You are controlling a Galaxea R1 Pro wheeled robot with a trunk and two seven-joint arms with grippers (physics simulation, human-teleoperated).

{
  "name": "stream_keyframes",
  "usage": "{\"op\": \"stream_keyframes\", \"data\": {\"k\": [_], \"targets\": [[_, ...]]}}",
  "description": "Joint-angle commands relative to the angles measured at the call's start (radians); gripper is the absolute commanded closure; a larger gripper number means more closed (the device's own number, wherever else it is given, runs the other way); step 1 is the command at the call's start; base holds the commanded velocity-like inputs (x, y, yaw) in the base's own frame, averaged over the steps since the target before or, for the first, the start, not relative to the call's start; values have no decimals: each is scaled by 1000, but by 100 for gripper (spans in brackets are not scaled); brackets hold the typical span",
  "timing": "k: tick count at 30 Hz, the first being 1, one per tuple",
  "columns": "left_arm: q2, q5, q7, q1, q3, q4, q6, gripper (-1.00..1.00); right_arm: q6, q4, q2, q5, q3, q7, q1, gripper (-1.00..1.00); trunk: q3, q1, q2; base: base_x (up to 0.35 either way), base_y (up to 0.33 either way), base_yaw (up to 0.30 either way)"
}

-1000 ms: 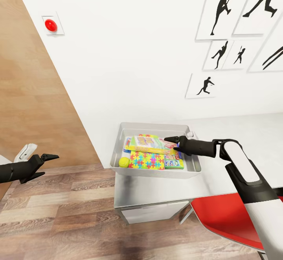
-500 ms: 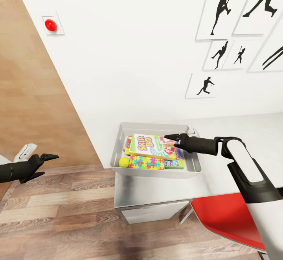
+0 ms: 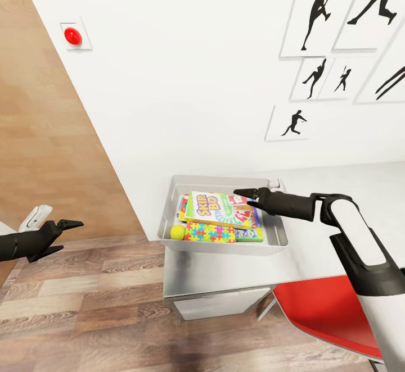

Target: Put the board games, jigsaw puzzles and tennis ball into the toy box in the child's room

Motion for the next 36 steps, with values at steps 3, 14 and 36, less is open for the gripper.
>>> {"op": "stream_keyframes", "data": {"k": [3,14,36], "targets": [[-1,9,10,-1,-1,0,3,-100,1,-22,-6,-10,1,-7,3,-100,-2,1,-2,0,0,0],[-15,4,12,-1,-24,0,2,-100,1,-56,-36,4,-14,7,29,-100,-2,1,-2,0,0,0],[-77,-92,10,112,-160,2,0,-100,1,-62,-169,202,-107,-2,39,-100,-2,1,-2,0,0,0]]}}
